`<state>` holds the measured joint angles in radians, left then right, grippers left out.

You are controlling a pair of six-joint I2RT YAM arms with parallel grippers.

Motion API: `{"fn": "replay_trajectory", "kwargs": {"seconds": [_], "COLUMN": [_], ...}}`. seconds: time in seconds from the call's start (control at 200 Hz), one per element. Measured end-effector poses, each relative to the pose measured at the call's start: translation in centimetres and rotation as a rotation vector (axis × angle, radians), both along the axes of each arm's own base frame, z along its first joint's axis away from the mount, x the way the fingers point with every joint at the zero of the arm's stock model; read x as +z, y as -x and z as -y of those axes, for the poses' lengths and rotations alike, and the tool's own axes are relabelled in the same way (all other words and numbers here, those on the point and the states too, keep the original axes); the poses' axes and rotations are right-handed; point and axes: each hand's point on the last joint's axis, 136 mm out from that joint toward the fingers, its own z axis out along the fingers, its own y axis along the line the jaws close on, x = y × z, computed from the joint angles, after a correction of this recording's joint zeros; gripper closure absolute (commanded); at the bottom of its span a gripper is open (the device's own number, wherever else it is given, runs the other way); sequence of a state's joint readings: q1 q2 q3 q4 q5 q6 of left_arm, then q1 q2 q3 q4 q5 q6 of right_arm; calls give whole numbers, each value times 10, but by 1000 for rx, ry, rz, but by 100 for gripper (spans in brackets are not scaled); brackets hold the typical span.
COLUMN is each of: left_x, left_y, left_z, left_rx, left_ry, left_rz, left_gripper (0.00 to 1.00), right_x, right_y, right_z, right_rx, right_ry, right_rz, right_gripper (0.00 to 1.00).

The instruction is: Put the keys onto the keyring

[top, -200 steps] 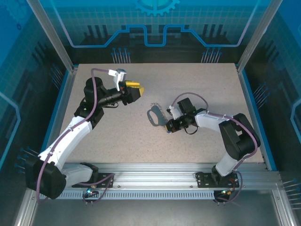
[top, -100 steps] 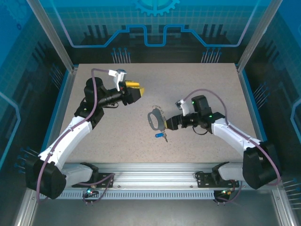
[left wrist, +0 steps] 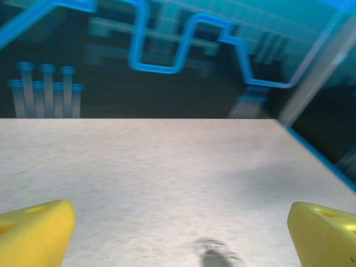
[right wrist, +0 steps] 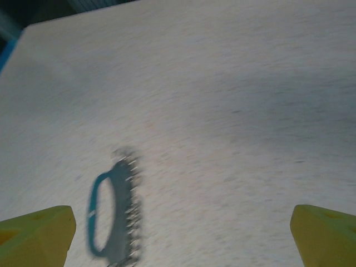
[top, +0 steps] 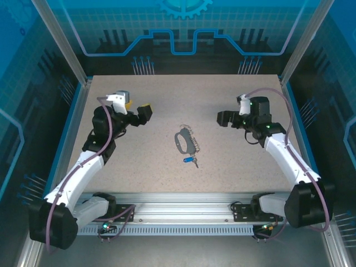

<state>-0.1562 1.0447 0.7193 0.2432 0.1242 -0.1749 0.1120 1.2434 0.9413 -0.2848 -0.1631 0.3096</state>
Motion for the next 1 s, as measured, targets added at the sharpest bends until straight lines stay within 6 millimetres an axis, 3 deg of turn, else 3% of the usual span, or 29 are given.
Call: {"fn": "replay_trajectory", "kwargs": {"seconds": [0.105,0.225,0.51,0.76,0.895,0.995], "left_x": [-29,-64,-148,-144,-162,-175], "left_y": [-4,-5,6,0,0,-4], "left_z": [-35,-63,-85,-91,-90,-90], "left_rx": [129,228,324,341,334,324], "left_ry": [-43,-83,-151,-183,-192,-202], "left_rz": [-18,-54,-153,-75,-94,-107], "left_gripper": [1,1,1,1,1,1], "right_x": [-11,-38,-72,-104,-116,-110], "right_y": [-14,-17,-10,-7,-10,-17], "right_z": [36,67,103,108,103,94], "right_rx": [-142,-258,-345,-340,-304,-253], "right_ry": [18,36,250,314,318,322], "right_rz": [20,7,56,133,155,204], "right_gripper": [0,0,0,0,0,0]}}
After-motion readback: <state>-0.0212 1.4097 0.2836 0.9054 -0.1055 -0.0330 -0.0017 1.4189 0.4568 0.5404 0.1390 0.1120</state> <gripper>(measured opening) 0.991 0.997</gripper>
